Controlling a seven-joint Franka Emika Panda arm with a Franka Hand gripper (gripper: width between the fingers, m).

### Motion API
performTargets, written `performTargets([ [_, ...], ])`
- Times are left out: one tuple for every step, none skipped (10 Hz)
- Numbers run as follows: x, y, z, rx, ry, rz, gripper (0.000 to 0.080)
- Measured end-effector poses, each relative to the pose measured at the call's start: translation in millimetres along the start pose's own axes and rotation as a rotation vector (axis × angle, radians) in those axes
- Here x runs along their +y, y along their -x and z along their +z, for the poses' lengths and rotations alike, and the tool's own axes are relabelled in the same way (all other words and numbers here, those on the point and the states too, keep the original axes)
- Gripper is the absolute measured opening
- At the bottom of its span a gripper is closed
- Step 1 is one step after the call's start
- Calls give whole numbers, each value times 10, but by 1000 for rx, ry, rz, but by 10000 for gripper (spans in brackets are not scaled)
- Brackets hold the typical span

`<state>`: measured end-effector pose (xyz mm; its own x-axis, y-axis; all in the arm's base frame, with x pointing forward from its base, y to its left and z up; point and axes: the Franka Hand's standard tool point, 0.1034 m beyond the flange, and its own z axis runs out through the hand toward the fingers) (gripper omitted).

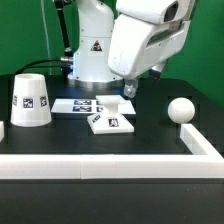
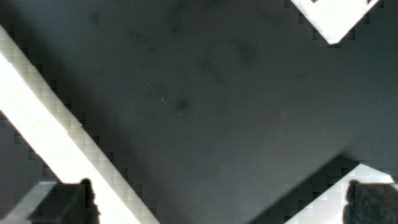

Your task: Assemble lamp

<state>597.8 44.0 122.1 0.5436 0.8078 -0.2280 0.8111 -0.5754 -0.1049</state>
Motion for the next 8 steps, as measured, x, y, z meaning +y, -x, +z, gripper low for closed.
performTargets([
  [-10, 14, 3, -17, -2, -8, 699],
  [-10, 14, 3, -17, -2, -8, 699],
  [-11, 13, 4, -17, -2, -8, 699],
  [-13, 14, 8, -16, -3, -7, 699],
  [-14, 14, 10, -17, -3, -7, 699],
  [-6, 24, 12, -7, 5, -2, 699],
  [-34, 142, 37, 44, 51, 46, 699],
  [-156, 342, 84, 70, 73, 112, 699],
])
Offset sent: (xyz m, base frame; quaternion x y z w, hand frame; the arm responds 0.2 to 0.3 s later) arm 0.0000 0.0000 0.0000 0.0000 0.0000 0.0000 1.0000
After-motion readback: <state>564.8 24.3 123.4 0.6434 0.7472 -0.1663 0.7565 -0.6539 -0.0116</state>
